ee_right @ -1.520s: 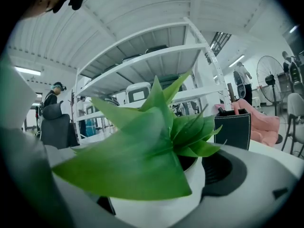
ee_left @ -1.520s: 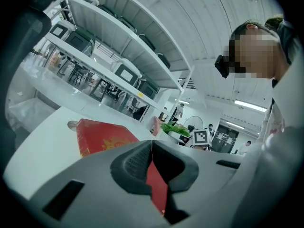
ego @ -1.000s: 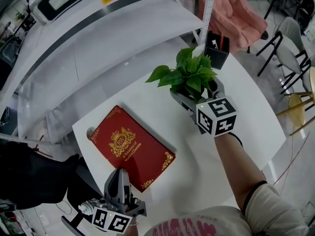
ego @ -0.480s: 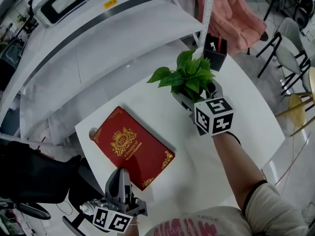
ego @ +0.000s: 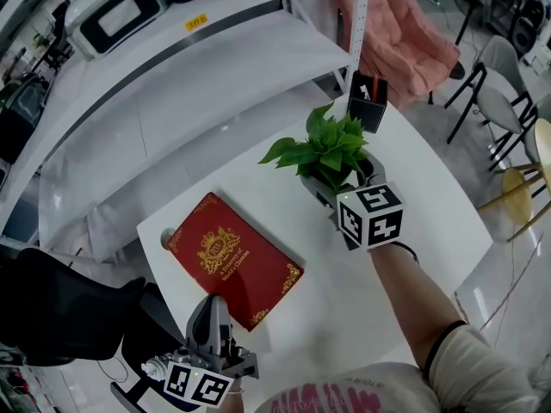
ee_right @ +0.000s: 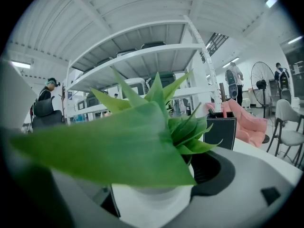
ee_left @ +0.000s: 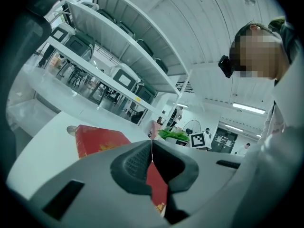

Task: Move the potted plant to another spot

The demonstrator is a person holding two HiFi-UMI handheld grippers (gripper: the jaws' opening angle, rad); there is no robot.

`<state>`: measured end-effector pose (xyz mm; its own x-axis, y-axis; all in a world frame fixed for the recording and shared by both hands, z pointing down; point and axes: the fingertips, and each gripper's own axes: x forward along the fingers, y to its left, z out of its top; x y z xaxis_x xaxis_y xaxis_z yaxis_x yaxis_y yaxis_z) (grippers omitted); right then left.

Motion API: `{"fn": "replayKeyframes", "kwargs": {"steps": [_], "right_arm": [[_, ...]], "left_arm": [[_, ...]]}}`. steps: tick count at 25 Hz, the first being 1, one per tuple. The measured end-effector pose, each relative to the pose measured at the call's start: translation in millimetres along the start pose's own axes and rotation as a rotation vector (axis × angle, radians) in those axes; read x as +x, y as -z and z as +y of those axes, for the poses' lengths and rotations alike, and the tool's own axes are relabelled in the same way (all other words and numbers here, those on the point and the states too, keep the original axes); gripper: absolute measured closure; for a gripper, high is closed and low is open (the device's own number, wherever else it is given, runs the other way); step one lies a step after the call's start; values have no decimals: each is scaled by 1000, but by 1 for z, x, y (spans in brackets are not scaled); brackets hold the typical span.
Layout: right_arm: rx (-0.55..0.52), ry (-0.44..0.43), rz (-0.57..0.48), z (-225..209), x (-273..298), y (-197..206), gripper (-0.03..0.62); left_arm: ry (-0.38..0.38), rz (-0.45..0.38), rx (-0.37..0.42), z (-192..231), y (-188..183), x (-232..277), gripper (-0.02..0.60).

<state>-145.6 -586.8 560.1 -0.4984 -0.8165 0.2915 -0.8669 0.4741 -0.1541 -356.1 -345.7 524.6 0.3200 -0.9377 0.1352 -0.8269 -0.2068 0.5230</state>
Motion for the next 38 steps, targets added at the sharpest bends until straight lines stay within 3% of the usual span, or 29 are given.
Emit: {"fn": "replayKeyframes", "kwargs": {"steps": [13,30,38], "right_arm": [[-9,10,-23,19,-80,-19,97],[-64,98,-244,57,-256,-112,97],[-97,124,-328,85,-305,-147,97]], "left_arm": [[70,-29,13,-38,-18,-20,557],[320,-81,66,-153,-63,-60,557],[403,-97,90,-175,-83,-72,557]]}}
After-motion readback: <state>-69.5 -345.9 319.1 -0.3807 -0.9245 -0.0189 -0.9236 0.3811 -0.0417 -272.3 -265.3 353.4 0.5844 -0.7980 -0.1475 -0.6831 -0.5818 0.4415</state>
